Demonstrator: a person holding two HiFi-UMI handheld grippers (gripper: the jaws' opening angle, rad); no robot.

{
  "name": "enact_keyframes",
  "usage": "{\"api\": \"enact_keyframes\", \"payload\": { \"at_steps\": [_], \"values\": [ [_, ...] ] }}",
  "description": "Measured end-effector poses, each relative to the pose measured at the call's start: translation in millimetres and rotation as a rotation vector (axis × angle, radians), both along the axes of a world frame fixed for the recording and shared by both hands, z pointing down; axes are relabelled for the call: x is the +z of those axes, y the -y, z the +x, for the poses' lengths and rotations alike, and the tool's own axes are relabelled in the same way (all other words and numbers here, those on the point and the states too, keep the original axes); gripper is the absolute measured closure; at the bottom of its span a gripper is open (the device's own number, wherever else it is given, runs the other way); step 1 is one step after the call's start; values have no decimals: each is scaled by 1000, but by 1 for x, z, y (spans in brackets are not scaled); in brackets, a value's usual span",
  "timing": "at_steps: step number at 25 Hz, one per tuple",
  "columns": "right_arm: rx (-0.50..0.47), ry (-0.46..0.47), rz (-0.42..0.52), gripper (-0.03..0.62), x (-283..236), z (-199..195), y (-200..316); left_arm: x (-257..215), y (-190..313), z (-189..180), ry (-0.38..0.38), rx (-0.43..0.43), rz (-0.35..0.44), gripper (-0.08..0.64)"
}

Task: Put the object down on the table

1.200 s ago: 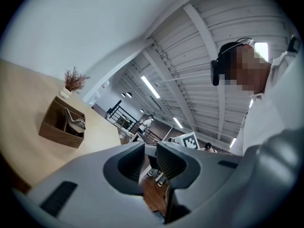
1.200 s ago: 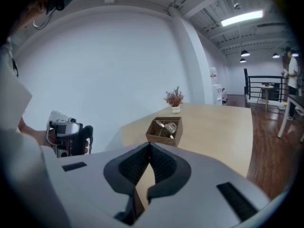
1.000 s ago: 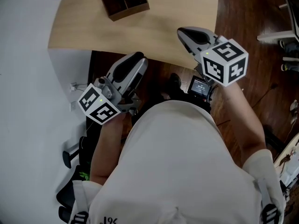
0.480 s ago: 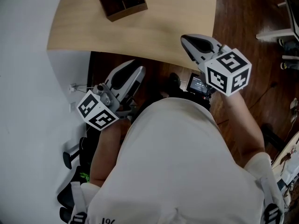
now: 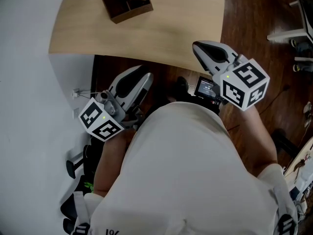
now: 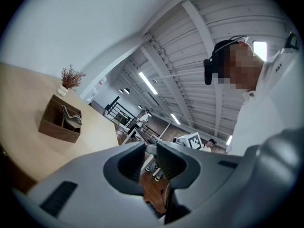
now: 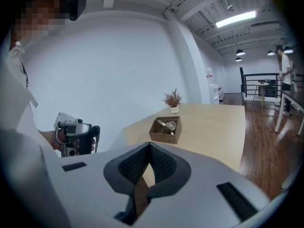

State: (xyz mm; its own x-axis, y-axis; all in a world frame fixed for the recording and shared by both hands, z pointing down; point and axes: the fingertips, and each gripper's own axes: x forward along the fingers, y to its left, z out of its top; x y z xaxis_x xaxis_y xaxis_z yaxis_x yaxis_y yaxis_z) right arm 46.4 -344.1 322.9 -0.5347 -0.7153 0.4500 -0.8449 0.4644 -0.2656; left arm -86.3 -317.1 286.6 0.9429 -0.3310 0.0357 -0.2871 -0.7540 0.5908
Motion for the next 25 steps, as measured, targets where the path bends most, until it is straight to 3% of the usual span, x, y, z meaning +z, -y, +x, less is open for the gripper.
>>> {"api": "enact_keyframes", "payload": {
  "at_steps": [10,25],
  "values": [
    [0,0,32,589,-14,4,-4,-1,-1,-1,49,2,6,489],
    [7,6,51,591,-23,7,-7,-1,-2,1,53,4,0,489]
  ]
}}
